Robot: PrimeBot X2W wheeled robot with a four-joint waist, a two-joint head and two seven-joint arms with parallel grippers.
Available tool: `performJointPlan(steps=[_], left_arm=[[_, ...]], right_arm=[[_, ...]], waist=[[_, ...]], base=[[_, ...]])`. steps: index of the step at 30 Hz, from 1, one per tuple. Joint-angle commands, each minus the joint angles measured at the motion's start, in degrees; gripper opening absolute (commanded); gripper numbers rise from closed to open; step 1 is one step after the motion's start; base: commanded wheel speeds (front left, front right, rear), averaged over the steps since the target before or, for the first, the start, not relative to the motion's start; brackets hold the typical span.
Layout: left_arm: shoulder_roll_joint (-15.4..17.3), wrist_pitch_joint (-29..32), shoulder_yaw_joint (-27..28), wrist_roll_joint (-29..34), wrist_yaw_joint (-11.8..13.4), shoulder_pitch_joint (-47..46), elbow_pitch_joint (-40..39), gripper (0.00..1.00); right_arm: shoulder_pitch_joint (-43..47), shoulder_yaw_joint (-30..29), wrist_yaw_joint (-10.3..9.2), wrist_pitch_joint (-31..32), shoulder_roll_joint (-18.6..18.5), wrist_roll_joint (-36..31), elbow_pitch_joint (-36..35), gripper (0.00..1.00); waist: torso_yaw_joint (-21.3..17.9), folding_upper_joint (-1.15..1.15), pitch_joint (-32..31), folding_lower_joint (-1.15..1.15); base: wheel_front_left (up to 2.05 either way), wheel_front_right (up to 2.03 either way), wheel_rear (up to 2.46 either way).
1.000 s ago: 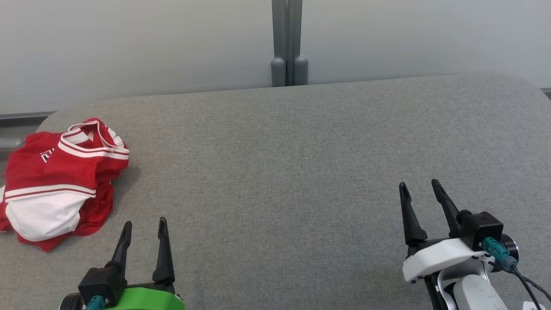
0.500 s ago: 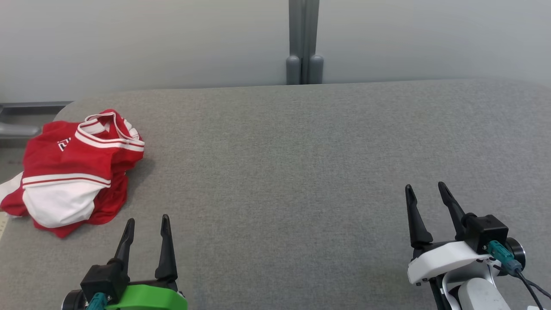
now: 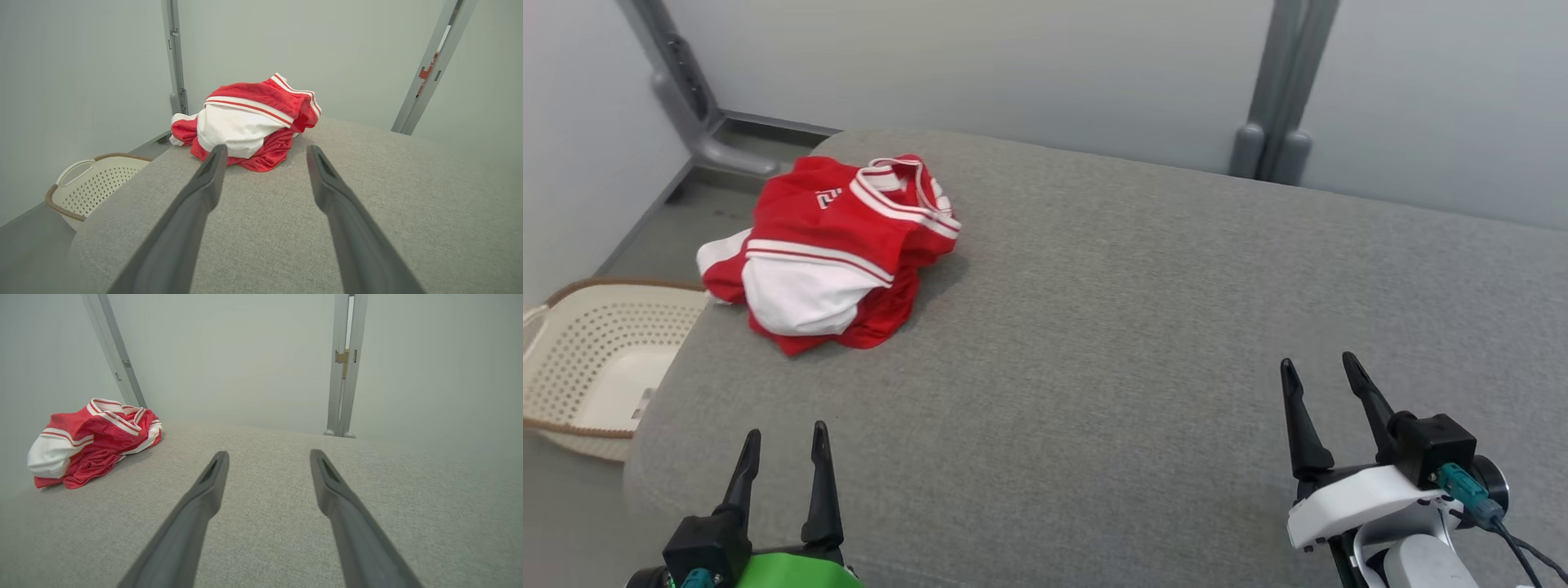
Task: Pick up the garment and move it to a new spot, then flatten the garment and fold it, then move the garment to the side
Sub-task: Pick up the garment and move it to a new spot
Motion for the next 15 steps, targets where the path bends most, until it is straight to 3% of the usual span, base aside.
performJointPlan(steps=[1, 8, 15], left_arm=[[0.6, 0.0, 0.3, 0.2, 0.2, 0.8, -0.1, 1.0], [0.2, 0.0, 3.2, -1.3, 2.4, 3.3, -3.6, 1.0], [-0.1, 0.0, 4.2, -1.5, 2.9, 4.6, -5.0, 1.0]], right_arm=[[0.4, 0.3, 0.0, -0.2, -0.2, 0.4, -0.1, 1.0], [-3.6, 4.8, 0.0, -0.2, -0.2, -0.1, 1.2, 1.0], [-5.3, 5.9, 0.0, -0.2, -0.2, 0.1, 2.5, 1.0]], waist=[[9.2, 0.0, -0.7, 0.0], [11.0, 0.0, 2.1, 0.0], [11.1, 0.0, 2.5, 0.0]], base=[[0.0, 0.0, 0.0], [0.0, 0.0, 0.0], [0.0, 0.0, 0.0]])
